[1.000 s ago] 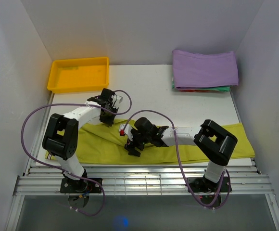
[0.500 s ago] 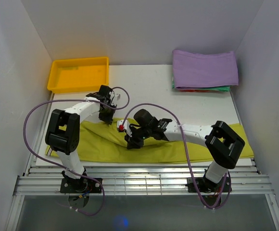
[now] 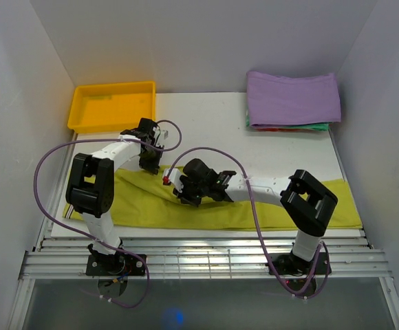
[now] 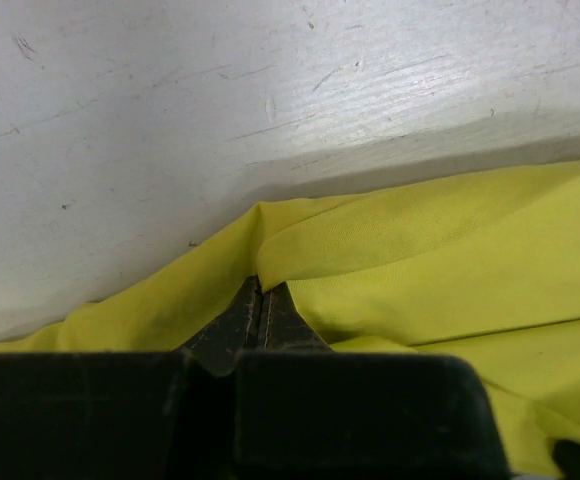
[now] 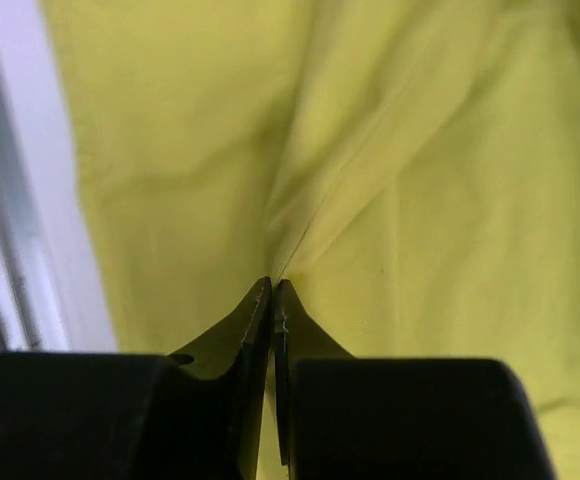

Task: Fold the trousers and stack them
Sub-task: Fold the trousers

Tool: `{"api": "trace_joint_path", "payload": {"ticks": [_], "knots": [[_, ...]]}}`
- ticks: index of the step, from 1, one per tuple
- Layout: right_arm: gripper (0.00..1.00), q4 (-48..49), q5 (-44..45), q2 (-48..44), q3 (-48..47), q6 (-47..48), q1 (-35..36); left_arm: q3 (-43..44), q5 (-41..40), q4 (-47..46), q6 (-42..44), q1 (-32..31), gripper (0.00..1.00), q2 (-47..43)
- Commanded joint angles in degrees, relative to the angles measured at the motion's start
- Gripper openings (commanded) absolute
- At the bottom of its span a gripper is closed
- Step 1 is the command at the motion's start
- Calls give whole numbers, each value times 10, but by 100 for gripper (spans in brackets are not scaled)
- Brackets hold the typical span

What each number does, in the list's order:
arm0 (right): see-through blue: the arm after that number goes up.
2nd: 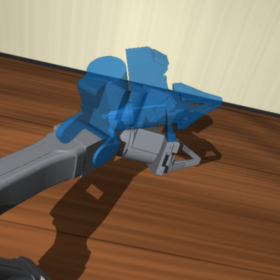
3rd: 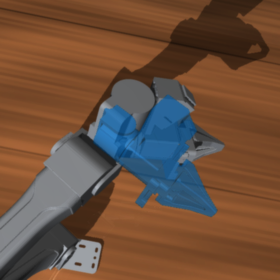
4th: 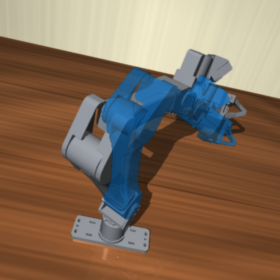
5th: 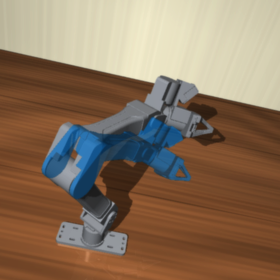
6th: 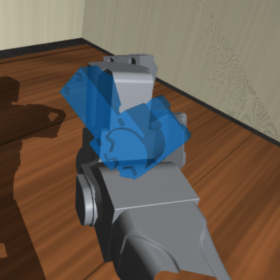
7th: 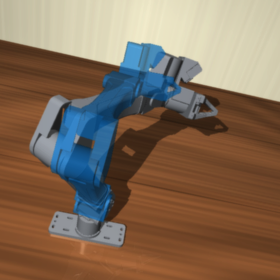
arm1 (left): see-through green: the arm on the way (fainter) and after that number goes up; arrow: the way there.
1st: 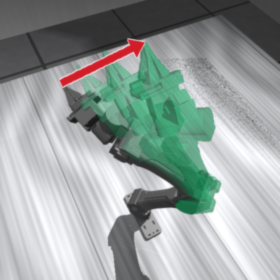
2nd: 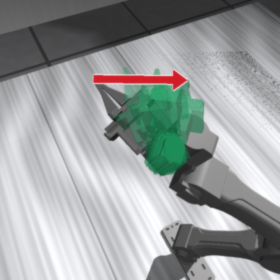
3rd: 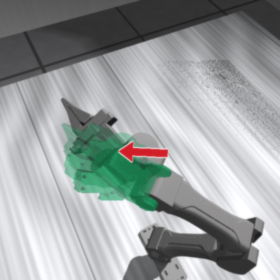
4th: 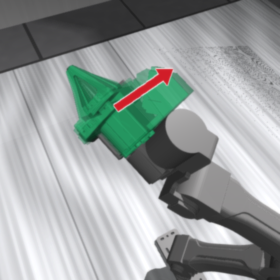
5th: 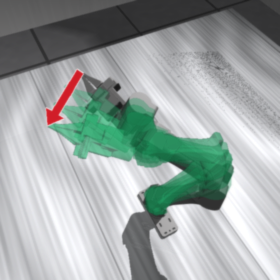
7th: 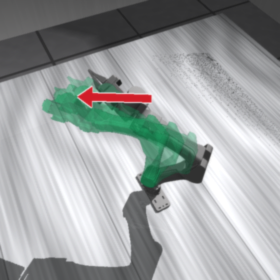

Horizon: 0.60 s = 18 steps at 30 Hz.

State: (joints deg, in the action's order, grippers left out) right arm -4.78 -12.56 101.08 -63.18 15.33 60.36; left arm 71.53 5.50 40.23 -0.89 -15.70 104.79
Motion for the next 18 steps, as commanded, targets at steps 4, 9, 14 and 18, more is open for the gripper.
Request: {"api": "trace_joint_path", "payload": {"ticks": [4,9,14,18], "knots": [[52,6,123,-1,-8,-7,-66,-2,0,-18,-8,8,0,-25],[91,-5,93,-39,-27,5,-79,5,-5,-18,-13,10,0,-35],[81,-30,-29,-69,-49,-1,-68,10,-9,-11,-18,11,0,-33],[87,-50,-85,-63,-77,11,-39,10,-10,-10,-23,13,0,-29]]}}
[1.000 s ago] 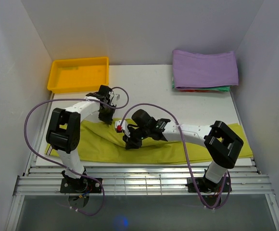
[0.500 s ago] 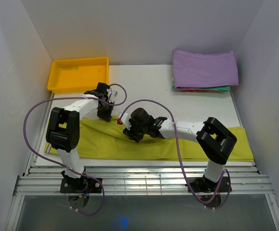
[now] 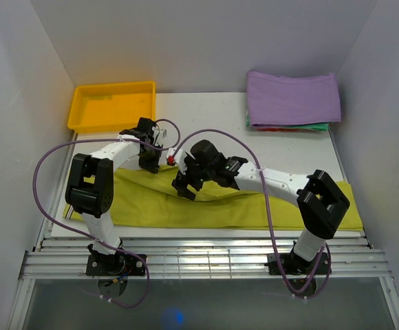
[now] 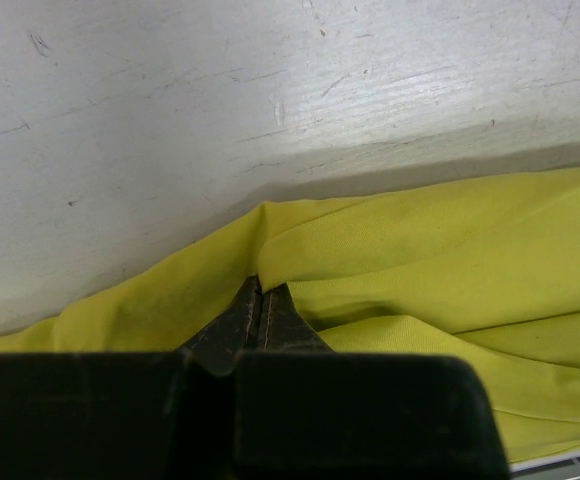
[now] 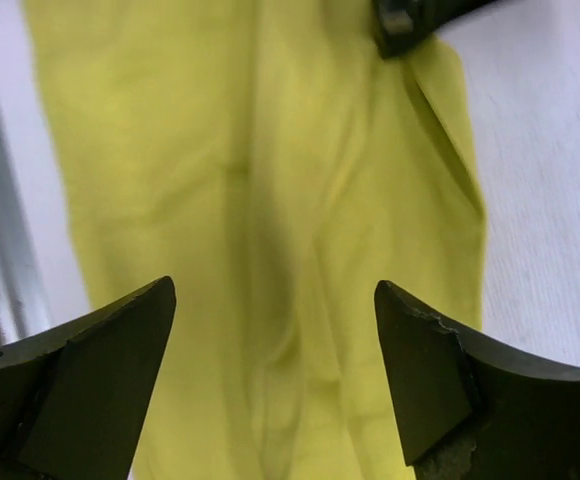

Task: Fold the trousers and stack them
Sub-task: Fold the trousers

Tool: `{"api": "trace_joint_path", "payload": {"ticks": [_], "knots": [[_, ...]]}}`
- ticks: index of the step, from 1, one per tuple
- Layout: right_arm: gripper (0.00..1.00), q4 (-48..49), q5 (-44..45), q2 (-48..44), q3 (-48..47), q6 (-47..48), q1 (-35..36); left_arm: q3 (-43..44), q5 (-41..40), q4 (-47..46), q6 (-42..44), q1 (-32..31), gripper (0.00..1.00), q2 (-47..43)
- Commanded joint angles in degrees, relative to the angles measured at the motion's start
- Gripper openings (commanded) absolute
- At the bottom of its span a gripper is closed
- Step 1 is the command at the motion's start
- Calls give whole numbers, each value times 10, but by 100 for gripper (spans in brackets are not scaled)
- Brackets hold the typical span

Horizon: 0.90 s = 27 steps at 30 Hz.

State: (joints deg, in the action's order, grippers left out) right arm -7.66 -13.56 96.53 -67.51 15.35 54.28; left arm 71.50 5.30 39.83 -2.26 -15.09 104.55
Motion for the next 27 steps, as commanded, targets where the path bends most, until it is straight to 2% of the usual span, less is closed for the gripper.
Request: {"api": "trace_joint_path", "payload": {"ticks": [1,2,3,6,9,12,13,14,17,21,27], "knots": [[86,-26,-86,-16,-50,13,26,12,-7,-5,-12,7,0,-25],[82,-33,-98,-15,-60,18,32,13,-6,-6,-12,7,0,-23],[66,-47,-116,-13,-69,26,40,14,-5,-7,-13,8,0,-20],[39,-67,-162,8,-97,28,69,18,2,-7,-14,9,0,-14],[19,-83,-162,51,-91,37,95,28,9,-5,-18,12,0,-9],[16,-16,-93,86,-30,28,99,39,13,2,-20,13,0,-6],[16,3,-29,107,-19,19,99,41,15,4,-20,13,0,-6],[16,33,-3,117,-9,14,99,45,14,9,-18,13,0,-6],[15,44,77,164,-8,-1,99,51,9,18,-12,13,0,-7],[14,31,69,205,-24,-3,100,75,-2,26,5,14,0,0],[8,22,-2,229,-4,-5,107,145,-42,3,50,25,0,55]]}}
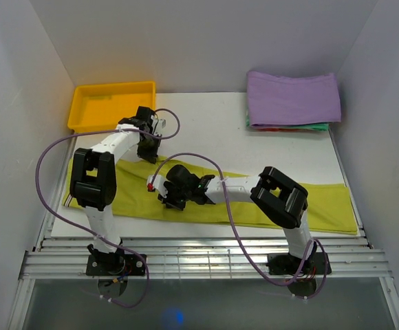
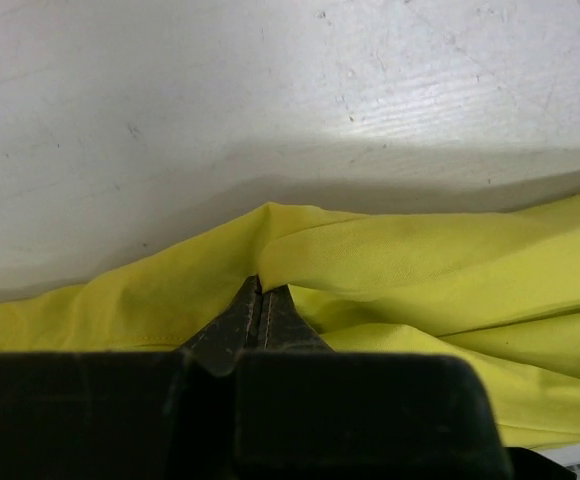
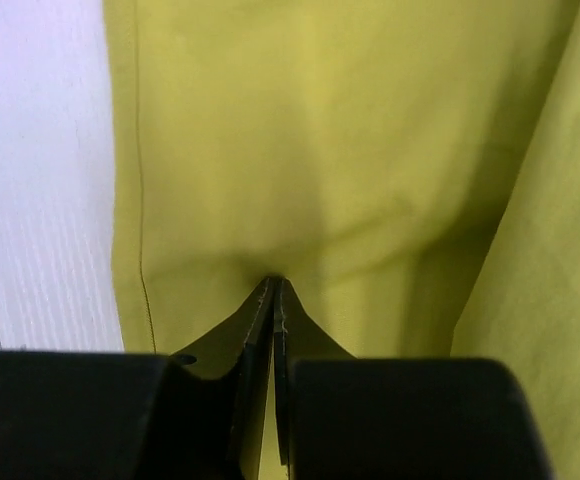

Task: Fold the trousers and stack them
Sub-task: Fold the trousers

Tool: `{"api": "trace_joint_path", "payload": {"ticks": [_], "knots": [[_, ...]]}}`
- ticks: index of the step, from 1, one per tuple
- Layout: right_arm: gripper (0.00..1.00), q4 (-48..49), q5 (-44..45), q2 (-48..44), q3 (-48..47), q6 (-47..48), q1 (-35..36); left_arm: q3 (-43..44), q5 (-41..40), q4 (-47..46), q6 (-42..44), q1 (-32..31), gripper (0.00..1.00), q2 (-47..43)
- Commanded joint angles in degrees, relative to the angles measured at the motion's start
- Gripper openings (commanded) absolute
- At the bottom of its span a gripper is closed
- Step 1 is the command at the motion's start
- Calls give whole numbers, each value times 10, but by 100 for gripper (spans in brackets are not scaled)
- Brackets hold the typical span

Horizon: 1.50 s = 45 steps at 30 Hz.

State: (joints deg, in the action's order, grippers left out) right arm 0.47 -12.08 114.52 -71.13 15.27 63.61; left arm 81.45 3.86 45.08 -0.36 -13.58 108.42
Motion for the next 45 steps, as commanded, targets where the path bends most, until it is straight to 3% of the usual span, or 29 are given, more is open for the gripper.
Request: {"api": "trace_joint_path", "payload": {"ticks": [1,7,9,10,13,17,26,31,36,45], "knots": [[8,-58,-29,47,42,-4,15,70,-29,-53,40,14,0,27],[8,-61,-58,45,57,2,27,184,22,-52,65,38,2,121],[8,-64,-62,47,54,3,27,230,35,-38,78,40,12,141],[8,-65,-65,50,53,2,27,243,38,-32,79,41,23,149],[8,-69,-65,49,50,2,27,250,41,-26,85,45,43,151],[8,-75,-77,48,49,2,26,215,29,-48,88,66,50,116],[10,-85,-145,8,44,-6,-5,129,105,-78,101,162,56,-14],[16,-88,-197,-45,39,-20,-35,73,178,-62,128,179,56,-67],[19,-98,-193,-76,4,-29,-93,-70,207,-60,135,210,54,-138],[19,-176,-142,52,-98,23,-176,-182,172,-54,139,296,52,-161]]}}
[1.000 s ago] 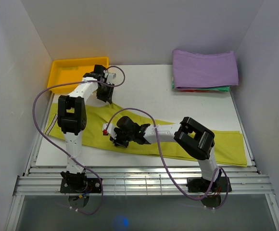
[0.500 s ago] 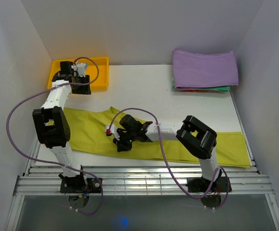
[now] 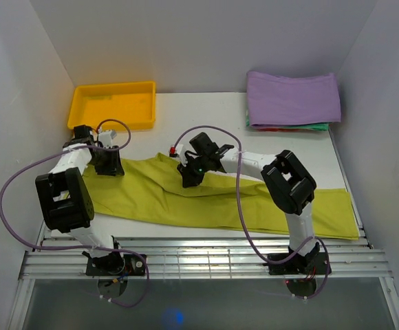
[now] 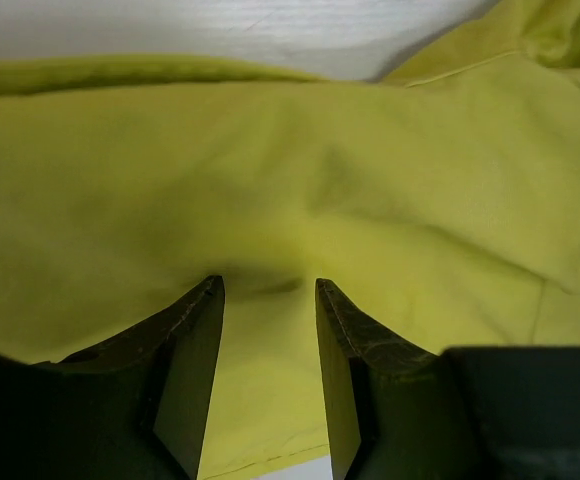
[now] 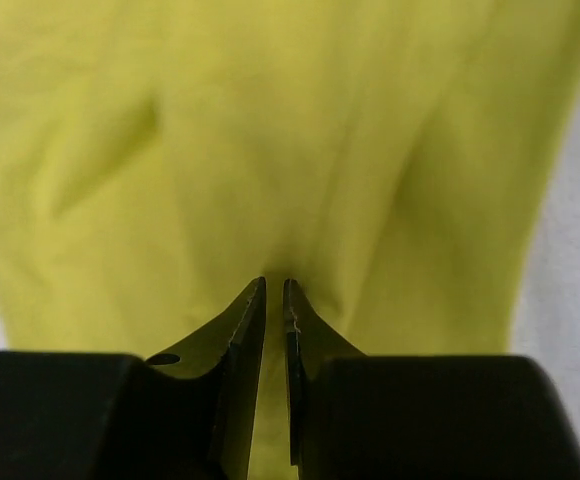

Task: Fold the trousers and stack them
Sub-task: Fold the trousers

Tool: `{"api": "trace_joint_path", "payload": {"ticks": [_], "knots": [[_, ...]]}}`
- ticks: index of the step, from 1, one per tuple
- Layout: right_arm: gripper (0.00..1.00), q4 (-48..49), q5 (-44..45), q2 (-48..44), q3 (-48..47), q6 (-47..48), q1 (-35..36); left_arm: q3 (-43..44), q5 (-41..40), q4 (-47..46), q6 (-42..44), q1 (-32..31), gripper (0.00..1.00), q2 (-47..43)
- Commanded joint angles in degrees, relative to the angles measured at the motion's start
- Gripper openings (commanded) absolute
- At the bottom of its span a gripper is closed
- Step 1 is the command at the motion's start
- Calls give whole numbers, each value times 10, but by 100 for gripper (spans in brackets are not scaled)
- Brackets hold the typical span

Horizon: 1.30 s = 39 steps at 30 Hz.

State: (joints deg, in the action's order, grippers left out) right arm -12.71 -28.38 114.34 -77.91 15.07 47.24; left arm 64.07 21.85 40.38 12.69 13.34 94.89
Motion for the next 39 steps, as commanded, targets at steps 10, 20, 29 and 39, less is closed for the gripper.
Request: {"api": "trace_joint_path", "payload": {"ticks": [10,20,29,39], "knots": [[34,-70,33,53,-154,17,-95,-25,-51,-24,11,95,54,-12],[79,-413,-20,-128,-147,235,-368,17,14,-12,34,92,57,-31],[73,-466,154,-222,29,363,-677,112,-8,-17,65,87,59,47],[58,-393,249,-148,15,394,-788,90,-40,-42,83,71,61,72]]}}
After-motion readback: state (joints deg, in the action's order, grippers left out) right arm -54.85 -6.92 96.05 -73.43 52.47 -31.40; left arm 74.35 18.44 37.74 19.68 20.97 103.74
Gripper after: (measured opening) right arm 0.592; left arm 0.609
